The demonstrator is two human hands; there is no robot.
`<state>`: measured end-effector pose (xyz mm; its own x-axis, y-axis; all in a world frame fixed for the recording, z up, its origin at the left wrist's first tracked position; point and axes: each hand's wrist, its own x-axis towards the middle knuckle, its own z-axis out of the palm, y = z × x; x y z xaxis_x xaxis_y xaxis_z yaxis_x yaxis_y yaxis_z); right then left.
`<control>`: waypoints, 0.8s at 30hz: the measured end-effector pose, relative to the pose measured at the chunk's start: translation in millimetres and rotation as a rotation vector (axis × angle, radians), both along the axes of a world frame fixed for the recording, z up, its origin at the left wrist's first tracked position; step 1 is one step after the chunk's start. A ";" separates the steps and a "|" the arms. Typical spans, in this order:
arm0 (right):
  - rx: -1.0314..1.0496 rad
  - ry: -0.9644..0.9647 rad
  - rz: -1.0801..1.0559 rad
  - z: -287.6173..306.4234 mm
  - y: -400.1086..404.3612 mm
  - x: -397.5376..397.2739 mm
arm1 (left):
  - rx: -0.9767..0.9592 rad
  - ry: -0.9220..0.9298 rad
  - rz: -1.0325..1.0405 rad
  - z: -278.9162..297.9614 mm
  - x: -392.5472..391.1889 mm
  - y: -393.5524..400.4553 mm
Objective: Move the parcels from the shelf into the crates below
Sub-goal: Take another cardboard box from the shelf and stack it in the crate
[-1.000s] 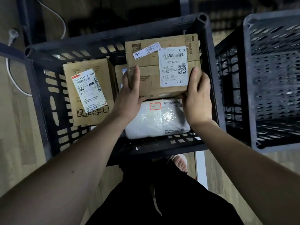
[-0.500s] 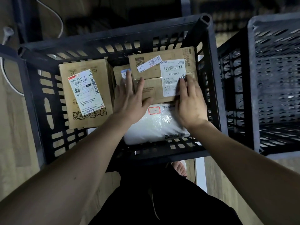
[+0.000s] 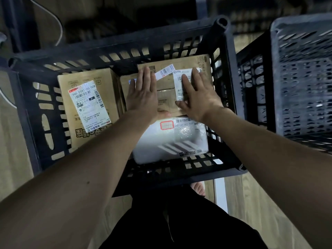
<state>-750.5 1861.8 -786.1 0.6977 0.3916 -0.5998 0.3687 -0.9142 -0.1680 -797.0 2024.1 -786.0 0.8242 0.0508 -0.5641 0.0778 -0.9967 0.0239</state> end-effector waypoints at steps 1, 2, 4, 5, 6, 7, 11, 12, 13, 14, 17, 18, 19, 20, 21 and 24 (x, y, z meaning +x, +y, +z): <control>0.005 -0.014 -0.015 3.4 1.9 -2.7 | 0.020 0.001 0.006 3.7 0.7 -1.9; 0.013 -0.030 -0.031 6.6 3.3 -6.4 | 0.033 -0.009 0.008 7.4 0.1 -4.5; 0.025 -0.028 -0.061 10.4 4.5 -16.0 | 0.048 -0.065 -0.011 13.6 -6.5 -10.3; 0.027 -0.010 -0.079 10.4 4.8 -21.1 | 0.054 -0.093 -0.028 14.4 -12.1 -12.8; 0.026 0.012 -0.097 9.2 5.3 -25.5 | 0.056 -0.109 -0.037 14.2 -17.9 -15.2; 0.025 0.026 -0.113 8.0 6.0 -29.2 | 0.049 -0.110 -0.038 12.7 -23.3 -17.1; 0.020 0.024 -0.154 5.6 9.4 -31.8 | 0.009 -0.074 -0.037 5.4 -27.5 -16.6; 0.018 0.015 -0.156 6.4 9.6 -31.8 | 0.004 -0.068 -0.039 6.0 -26.9 -15.5; 0.017 0.000 -0.157 6.7 9.2 -31.5 | 0.005 -0.064 -0.039 6.4 -26.4 -14.9; 0.018 -0.012 -0.159 7.7 8.9 -32.1 | 0.012 -0.056 -0.042 8.3 -26.4 -14.0; 0.017 -0.009 -0.152 18.6 8.2 -36.3 | 0.039 -0.028 -0.062 20.4 -30.2 -8.4; 0.010 -0.008 -0.147 24.3 7.6 -37.6 | 0.047 -0.025 -0.064 26.6 -32.4 -6.5; 0.000 -0.009 -0.140 30.9 7.0 -39.2 | 0.052 -0.023 -0.066 33.4 -34.9 -4.6; -0.012 -0.008 -0.132 38.6 6.3 -40.3 | 0.057 -0.015 -0.072 41.5 -37.4 -3.2; -0.027 -0.003 -0.125 47.6 5.4 -41.4 | 0.064 0.000 -0.082 51.2 -40.1 -1.9; -0.078 -0.006 -0.096 81.8 3.9 -43.5 | 0.092 0.050 -0.103 88.8 -44.7 1.9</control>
